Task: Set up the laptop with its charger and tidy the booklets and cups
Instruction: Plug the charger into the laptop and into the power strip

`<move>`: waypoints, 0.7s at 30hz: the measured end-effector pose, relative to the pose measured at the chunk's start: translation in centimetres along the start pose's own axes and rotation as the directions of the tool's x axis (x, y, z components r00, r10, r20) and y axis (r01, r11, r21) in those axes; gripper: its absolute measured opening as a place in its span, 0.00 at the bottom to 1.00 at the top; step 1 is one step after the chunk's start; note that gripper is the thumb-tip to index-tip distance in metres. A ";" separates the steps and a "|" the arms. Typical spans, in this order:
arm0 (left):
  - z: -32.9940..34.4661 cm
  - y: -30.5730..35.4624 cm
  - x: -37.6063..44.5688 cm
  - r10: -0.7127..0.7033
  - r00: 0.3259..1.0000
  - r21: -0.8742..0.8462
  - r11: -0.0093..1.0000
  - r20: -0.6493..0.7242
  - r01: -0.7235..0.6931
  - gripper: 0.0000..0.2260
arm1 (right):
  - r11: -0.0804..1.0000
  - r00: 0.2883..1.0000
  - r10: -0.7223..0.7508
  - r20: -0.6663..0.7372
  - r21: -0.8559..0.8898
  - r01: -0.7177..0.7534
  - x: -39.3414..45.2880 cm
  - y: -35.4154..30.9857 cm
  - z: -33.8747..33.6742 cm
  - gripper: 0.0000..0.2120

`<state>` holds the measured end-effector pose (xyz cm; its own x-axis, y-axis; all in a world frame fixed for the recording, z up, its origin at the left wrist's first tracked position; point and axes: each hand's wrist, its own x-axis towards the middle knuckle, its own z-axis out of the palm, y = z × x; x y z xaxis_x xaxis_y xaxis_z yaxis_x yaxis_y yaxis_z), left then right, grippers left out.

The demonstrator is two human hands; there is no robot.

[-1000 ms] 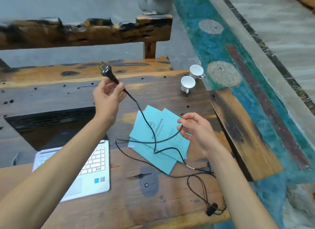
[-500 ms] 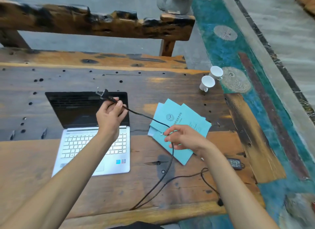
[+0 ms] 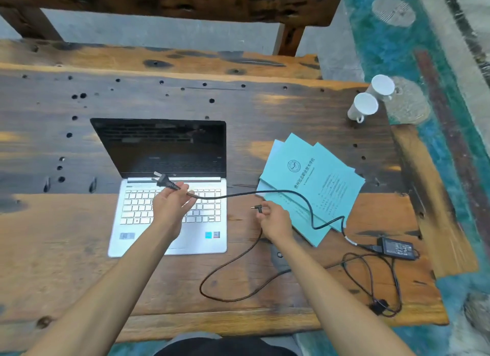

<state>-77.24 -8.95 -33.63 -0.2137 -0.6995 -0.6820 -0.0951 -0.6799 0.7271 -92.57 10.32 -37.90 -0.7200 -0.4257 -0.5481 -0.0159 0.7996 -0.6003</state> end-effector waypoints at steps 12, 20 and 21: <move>-0.5 -2.8 4.6 -0.130 0.973 0.105 0.983 -0.192 0.152 0.04 | 0.988 0.989 -0.144 -0.016 -0.055 0.143 5.7 0.4 4.7 0.16; -0.4 -4.3 5.8 -0.079 0.975 0.175 0.978 -0.208 0.117 0.07 | 0.973 0.983 -0.147 -0.108 0.161 0.164 6.4 1.0 7.2 0.07; -0.6 -4.5 5.8 -0.053 0.980 0.225 0.969 -0.193 0.097 0.09 | 0.966 0.982 -0.146 -0.118 0.197 0.168 6.5 0.9 7.6 0.06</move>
<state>-77.49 -10.05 -40.89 -0.0170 -0.6916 -0.7221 -0.3320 -0.6773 0.6565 -92.00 5.08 -46.39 -0.7865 -0.4854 -0.3819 0.0007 0.6177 -0.7864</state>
